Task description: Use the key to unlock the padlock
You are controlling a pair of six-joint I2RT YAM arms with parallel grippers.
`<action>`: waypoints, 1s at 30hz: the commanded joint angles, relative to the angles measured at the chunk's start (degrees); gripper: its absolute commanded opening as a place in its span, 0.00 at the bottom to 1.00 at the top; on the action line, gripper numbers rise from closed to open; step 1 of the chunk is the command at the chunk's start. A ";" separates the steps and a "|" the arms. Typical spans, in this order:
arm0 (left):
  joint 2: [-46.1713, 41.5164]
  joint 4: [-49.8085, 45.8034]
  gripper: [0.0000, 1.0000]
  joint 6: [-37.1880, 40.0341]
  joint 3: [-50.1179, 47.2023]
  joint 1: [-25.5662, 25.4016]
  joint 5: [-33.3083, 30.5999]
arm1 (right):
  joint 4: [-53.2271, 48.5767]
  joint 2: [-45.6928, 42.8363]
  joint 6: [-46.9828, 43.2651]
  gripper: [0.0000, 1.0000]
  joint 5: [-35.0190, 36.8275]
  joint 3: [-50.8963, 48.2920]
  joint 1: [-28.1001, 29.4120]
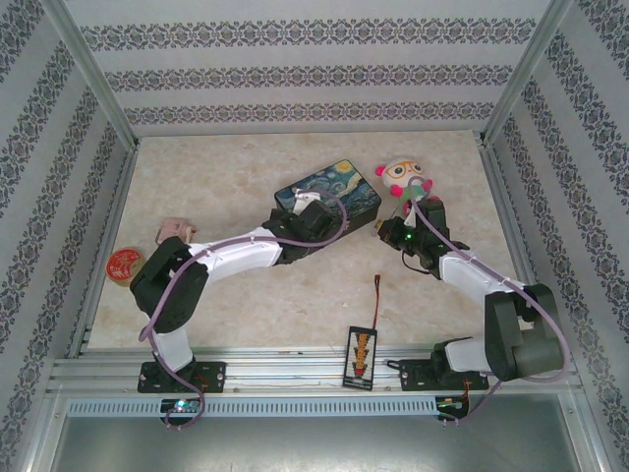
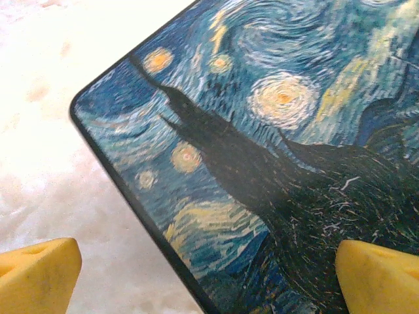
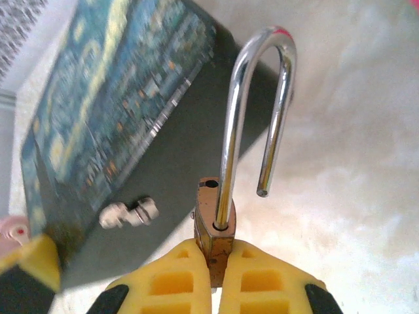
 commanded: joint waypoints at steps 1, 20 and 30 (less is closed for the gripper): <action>0.15 -5.55 0.99 0.88 -3.23 3.88 -1.43 | -6.92 -1.69 -3.34 0.04 0.34 0.79 1.00; -2.68 -5.36 0.99 4.13 -5.02 11.78 -2.49 | -18.73 -1.47 -8.62 0.04 -5.05 5.44 6.44; -5.10 -5.68 0.99 5.44 -5.75 13.49 -4.69 | -24.95 1.64 -12.92 0.09 -12.75 9.48 6.66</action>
